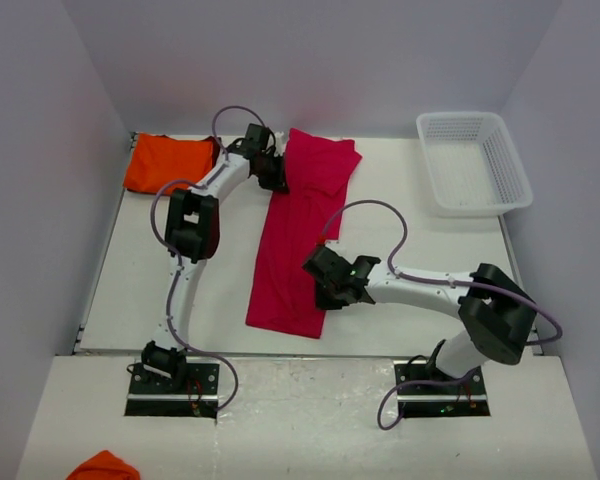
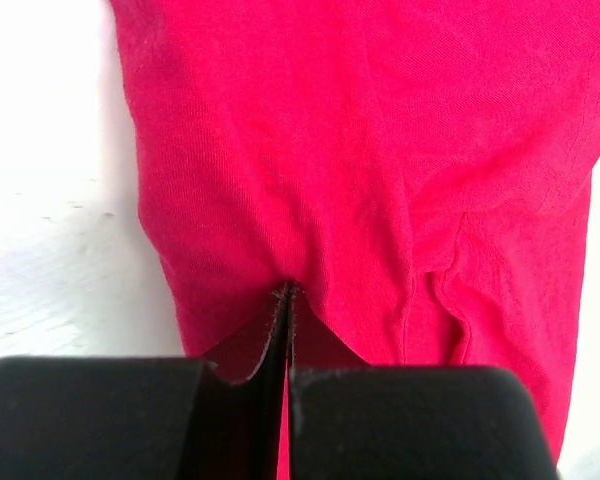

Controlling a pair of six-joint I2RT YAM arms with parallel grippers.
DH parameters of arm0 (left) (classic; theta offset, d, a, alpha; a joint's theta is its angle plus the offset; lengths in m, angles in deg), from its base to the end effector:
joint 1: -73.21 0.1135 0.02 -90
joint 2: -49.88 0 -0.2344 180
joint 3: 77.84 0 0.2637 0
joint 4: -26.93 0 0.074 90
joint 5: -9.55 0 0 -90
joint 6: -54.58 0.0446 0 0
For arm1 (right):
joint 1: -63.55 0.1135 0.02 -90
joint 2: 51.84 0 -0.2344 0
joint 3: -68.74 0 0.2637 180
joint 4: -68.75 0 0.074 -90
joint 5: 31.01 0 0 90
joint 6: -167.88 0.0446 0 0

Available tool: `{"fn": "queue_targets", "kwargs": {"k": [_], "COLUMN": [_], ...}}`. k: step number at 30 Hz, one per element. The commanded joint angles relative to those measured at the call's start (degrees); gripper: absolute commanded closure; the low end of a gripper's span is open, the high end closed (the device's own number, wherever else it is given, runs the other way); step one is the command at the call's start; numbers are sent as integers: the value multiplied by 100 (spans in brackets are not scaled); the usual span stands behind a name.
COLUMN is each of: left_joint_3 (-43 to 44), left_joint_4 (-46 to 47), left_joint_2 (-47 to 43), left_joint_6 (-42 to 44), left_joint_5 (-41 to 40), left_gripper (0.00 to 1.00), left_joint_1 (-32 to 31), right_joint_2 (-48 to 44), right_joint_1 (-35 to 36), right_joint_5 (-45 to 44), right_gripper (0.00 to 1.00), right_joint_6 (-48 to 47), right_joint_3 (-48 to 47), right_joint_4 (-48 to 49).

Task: Fold and stack the t-shirts
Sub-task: Rotate the tshirt 90 degrees

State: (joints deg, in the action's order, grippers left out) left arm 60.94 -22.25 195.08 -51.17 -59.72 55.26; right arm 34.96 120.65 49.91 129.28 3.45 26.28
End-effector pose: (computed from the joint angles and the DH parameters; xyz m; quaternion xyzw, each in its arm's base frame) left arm 0.5088 -0.1814 0.1223 0.0712 0.9385 -0.2488 0.2286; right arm 0.1711 0.2514 0.1448 -0.0305 0.9710 0.1371 0.1937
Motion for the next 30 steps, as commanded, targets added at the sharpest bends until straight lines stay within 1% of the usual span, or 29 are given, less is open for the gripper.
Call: {"fn": "queue_targets", "kwargs": {"k": [1,5,8,11,12,17,18,21,22,26,30], "left_joint_3": [-81,-283,-468,-705,-767,-1408,-1505,-1822,-1909,-1971,-1998], "left_joint_4": [-9,61,183,263,281,482,526,659,676,668,685], "left_joint_2": [236,245,175,44,17,-282,-326,-440,-484,-537,-572], "left_joint_6": [89,98,89,81,81,28,19,-25,-34,-16,-60], "left_joint_5": [-236,-201,-148,-227,-254,-482,-474,-518,-509,-535,-491], "left_gripper": [100,100,100,100,100,100,100,100,100,100,100], "left_joint_1": [73,73,73,82,73,90,99,126,134,134,134], "right_joint_2": [327,898,1101,1251,1269,962,848,382,190,21,64], "right_joint_1": [38,47,47,47,55,55,47,55,47,38,38], "right_joint_5": [222,503,583,443,355,-208,-286,-629,-804,-1104,-1280], "right_gripper": [100,100,100,100,100,100,100,100,100,100,100], "right_joint_6": [28,63,151,414,659,1591,1897,2391,2462,2621,2227], "right_joint_3": [-147,-183,-104,-103,-69,370,449,775,845,724,600], "right_joint_4": [418,716,989,762,596,138,59,-169,-257,-820,-891]}}
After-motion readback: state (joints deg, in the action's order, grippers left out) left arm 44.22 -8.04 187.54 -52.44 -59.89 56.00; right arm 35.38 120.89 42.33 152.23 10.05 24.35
